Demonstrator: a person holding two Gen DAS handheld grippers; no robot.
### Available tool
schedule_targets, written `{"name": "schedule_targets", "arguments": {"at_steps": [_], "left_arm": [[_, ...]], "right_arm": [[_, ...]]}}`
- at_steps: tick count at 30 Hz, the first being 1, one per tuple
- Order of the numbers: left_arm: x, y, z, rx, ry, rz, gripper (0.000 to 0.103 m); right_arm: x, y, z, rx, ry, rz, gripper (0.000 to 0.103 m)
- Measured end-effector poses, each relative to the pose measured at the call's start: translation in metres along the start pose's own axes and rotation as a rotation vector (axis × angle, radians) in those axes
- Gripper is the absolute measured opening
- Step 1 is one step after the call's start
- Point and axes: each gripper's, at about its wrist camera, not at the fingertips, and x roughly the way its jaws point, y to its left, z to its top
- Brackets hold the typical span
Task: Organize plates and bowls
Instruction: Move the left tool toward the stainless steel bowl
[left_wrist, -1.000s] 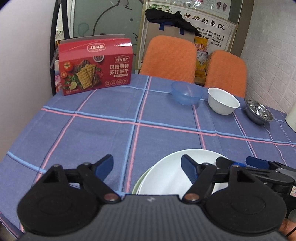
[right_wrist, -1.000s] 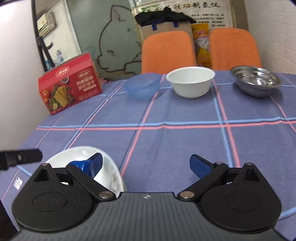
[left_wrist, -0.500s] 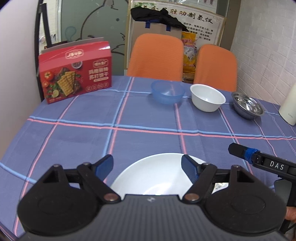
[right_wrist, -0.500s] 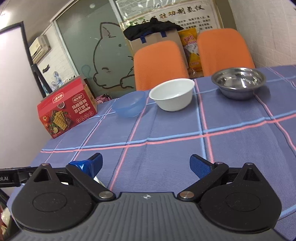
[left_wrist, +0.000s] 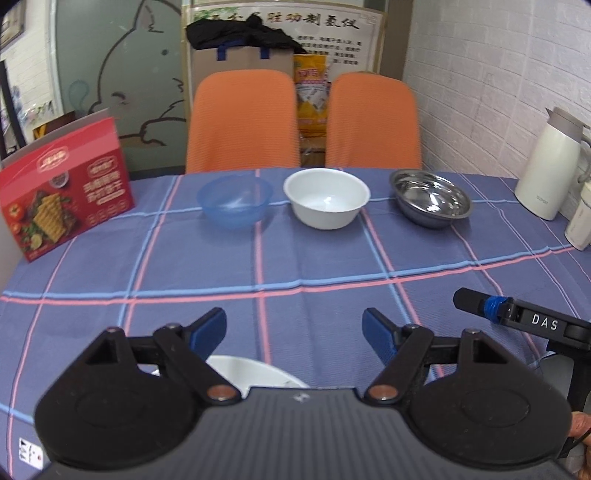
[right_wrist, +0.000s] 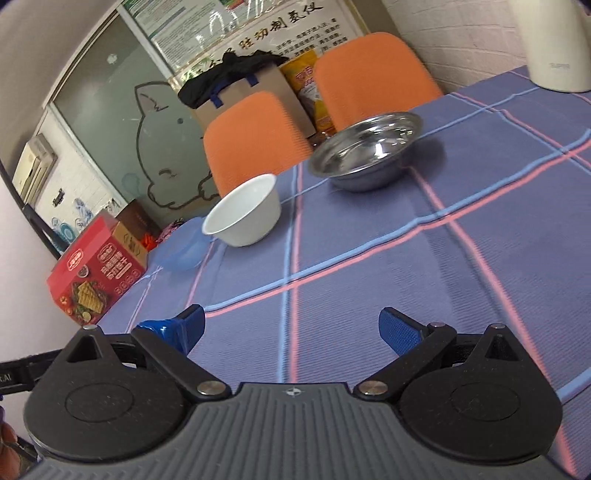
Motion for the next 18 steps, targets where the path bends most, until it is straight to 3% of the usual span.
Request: {"name": "schedule_targets", "arguments": {"at_steps": [14,18], "left_arm": [[0.038,-0.063,0.022,0.114,0.06,-0.071,0.076],[0.055,-0.065,0.025,0.1,0.095,-0.091,0.076]], "right_arm": [[-0.024,-0.059,0.017,-0.09,-0.001,-0.151,0.088],[-0.03,-0.066,0.023,-0.1,-0.019,-0.183,0.088]]}}
